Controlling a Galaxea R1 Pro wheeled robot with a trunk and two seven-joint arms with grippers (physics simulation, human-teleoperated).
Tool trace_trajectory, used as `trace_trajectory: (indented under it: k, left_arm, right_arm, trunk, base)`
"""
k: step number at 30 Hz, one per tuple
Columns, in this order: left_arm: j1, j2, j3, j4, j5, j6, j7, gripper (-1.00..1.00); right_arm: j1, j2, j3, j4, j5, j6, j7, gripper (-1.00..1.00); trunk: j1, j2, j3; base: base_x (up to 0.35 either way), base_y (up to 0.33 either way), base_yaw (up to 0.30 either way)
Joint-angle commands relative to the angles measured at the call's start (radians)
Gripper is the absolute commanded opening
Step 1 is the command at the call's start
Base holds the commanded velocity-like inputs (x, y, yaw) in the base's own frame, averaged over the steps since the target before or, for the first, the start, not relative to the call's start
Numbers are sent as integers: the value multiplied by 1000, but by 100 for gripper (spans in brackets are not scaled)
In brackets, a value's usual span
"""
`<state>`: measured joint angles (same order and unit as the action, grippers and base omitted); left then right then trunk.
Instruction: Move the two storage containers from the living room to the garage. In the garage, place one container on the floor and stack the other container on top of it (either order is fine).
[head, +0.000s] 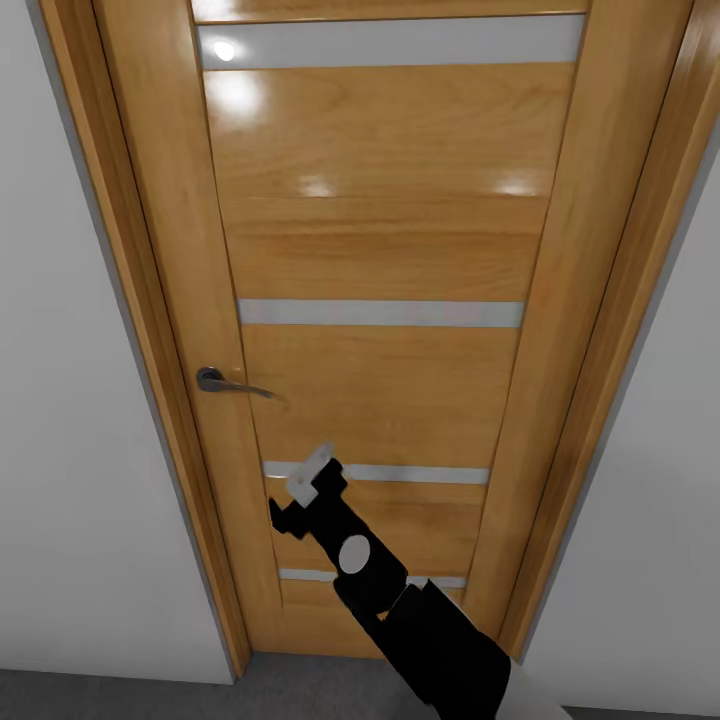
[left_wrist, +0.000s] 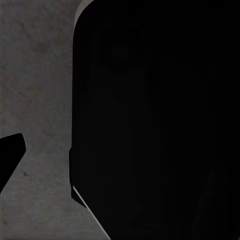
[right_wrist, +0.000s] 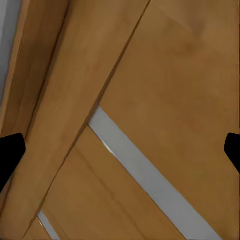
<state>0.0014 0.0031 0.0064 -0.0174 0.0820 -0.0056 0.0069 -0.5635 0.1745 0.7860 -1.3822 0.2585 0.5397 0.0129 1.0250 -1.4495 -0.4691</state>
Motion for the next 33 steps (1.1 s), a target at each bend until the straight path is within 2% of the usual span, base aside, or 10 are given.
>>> trace_trajectory:
  k: [1,3,8,9,11,12,16,20,23,33]
  left_arm:
    - [0,0,0,-1,9,-1,1,100]
    - [0,0,0,-1,9,-1,1,100]
    - [0,0,0,-1,9,-1,1,100]
    - [0,0,0,-2,9,-1,1,100]
    - [0,0,0,-2,9,-1,1,100]
    - [0,0,0,-1,9,-1,1,100]
    - [0,1,0,-2,9,-1,1,100]
    - [0,0,0,-2,9,-1,1,100]
    - [0,0,0,-2,9,-1,1,100]
    - [0,0,1,-3,9,-1,1,100]
  right_arm:
    - [-10,0,3,21,9,-23,-1,100]
    - [-29,0,3,49,9,-51,-3,100]
    - [-154,0,4,205,-11,-139,-20,100]
    - [-210,0,4,276,-52,-164,-44,100]
    - [-246,0,4,313,-86,-176,-61,100]
    - [-284,0,4,343,-123,-186,-76,100]
    - [-373,0,4,414,-217,-201,-95,100]
    - [-418,0,5,456,-266,-207,-102,100]
    - [-428,0,5,472,-280,-209,-104,100]
    - [-443,0,6,555,-281,-216,-105,100]
  trunk:
    - [0,-1,-1]
    - [0,-1,-1]
    - [0,-1,-1]
    - [0,-1,-1]
    - [0,-1,-1]
    - [0,-1,-1]
    - [0,-1,-1]
    - [0,-1,-1]
    - [0,-1,-1]
    - [0,-1,-1]
  base:
    - [0,0,0]
    - [0,0,0]
    - [0,0,0]
    - [0,0,0]
    - [0,0,0]
    - [0,0,0]
    - [0,0,0]
    - [0,0,0]
    - [0,0,0]
    - [0,0,0]
